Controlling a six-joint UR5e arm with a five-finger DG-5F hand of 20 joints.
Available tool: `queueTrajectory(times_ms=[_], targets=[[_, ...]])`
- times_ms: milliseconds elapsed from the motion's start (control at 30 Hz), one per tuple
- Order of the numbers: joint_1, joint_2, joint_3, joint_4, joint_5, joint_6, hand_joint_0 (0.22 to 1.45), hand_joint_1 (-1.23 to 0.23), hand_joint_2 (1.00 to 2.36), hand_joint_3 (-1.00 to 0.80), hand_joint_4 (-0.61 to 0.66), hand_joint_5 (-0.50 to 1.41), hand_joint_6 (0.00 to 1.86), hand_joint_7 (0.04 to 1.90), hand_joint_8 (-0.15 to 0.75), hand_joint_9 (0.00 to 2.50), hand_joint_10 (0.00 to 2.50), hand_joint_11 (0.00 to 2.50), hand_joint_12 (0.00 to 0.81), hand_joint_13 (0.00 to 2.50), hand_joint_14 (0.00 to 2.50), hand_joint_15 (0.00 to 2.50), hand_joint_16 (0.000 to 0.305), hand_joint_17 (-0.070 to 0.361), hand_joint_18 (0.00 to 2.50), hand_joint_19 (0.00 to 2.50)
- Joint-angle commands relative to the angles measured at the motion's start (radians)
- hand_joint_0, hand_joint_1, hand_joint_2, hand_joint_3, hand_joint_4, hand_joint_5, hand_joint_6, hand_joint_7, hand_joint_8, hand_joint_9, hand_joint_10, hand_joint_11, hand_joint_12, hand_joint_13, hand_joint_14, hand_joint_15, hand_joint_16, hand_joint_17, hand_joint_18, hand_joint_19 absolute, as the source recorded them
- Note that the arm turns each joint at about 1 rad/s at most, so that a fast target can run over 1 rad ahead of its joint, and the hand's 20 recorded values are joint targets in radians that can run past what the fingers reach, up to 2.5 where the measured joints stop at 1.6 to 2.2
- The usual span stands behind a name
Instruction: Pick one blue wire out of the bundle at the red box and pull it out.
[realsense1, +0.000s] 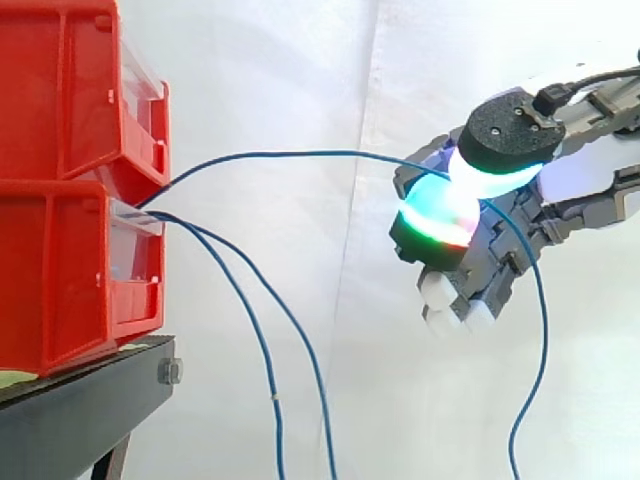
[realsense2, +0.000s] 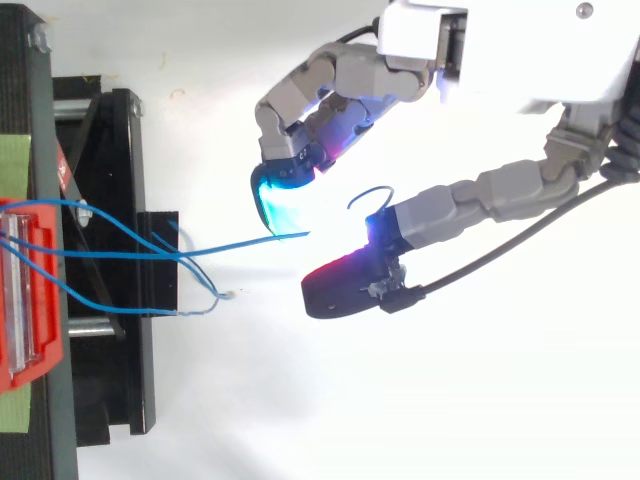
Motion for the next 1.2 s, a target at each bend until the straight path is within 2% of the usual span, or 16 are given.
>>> queueTrajectory(times_ms=[0,1167], targets=[[0.001,0.0,-0.001,0.004,0.001,-0.001,0.57,-0.73,1.01,-0.1,0.0,-0.03,0.87,1.05,0.274,0.85,0.0,0.11,0.459,0.63,0.01,0.27,0.059,0.132,0.62,0.32],[0.001,0.0,-0.004,0.004,0.001,-0.002,0.57,-0.73,1.01,-0.1,0.0,-0.03,0.88,1.03,0.272,0.9,0.0,0.15,0.458,0.68,0.01,0.34,0.057,0.128,0.62,0.32]])
